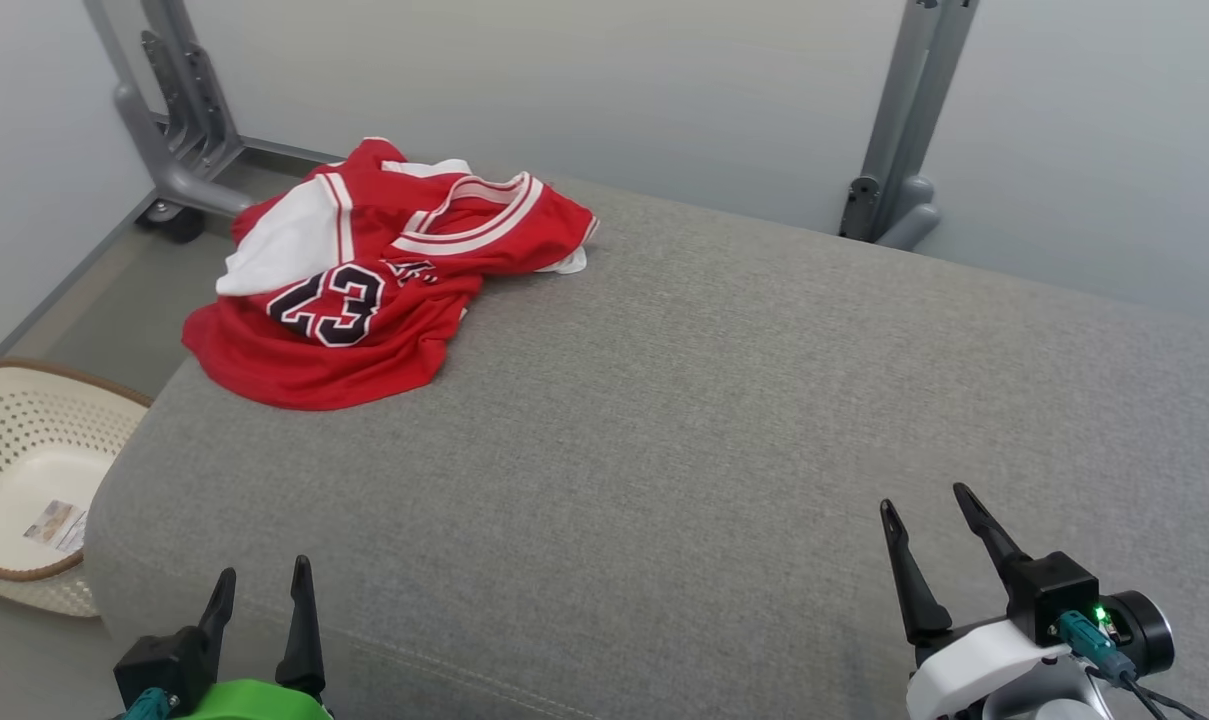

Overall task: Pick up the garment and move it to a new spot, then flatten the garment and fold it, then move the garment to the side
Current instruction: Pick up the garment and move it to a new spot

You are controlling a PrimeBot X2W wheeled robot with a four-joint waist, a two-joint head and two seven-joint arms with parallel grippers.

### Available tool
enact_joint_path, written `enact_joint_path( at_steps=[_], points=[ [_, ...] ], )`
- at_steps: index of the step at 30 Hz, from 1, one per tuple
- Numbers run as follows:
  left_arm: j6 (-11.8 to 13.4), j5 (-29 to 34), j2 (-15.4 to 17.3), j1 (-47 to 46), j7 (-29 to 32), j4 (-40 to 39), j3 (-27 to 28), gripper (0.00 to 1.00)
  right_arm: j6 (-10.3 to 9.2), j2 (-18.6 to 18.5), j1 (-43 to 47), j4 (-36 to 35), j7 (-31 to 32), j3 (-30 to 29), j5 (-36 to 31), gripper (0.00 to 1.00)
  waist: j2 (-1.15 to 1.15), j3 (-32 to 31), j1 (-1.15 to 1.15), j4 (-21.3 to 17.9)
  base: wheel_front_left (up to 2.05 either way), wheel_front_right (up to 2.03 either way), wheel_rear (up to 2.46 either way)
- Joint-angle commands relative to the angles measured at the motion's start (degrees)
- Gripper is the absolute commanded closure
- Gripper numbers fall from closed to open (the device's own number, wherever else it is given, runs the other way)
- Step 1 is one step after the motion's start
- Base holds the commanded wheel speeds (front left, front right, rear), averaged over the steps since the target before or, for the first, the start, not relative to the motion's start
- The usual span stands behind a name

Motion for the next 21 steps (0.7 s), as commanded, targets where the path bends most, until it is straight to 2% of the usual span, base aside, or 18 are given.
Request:
enact_joint_path(
  at_steps=[1, 6, 12, 18, 21],
  points=[
    [-0.2, 0.1, -0.1, 0.3, 0.0, -0.3, 0.2, 0.00, -0.04, -0.1, -0.2, -0.1, -0.2, 0.1, 0.3, 0.00, 0.00, -0.5, 0.00, 3.0, 0.00, 0.00, 0.00],
    [-0.2, -1.4, -0.9, -2.3, 0.0, -0.8, 1.1, 0.00, -0.04, -1.0, -1.5, -1.5, -0.2, 1.0, -0.3, 0.00, 0.00, 3.3, 0.00, 2.6, 0.00, 0.00, 0.00],
    [-0.2, -7.3, -1.1, -14.2, 0.3, 5.4, -3.5, 0.00, -0.04, -5.0, -7.1, -4.0, -0.2, 2.8, -1.6, 0.00, 0.00, 14.9, 0.00, 0.9, 0.00, 0.00, 0.00],
    [-0.2, -14.6, 2.2, -31.3, 5.3, 13.6, -10.6, 0.00, -0.05, -8.3, -13.1, -5.7, -0.2, 4.9, -2.8, 0.00, 0.00, 25.2, 0.00, -1.1, 0.00, 0.00, 0.00],
    [-0.2, -18.3, 4.7, -38.5, 7.8, 18.8, -11.6, 0.00, -0.05, -9.0, -15.1, -6.1, -0.2, 6.2, -3.0, 0.00, 0.00, 28.3, 0.00, -2.3, 0.00, 0.00, 0.00]
  ],
)
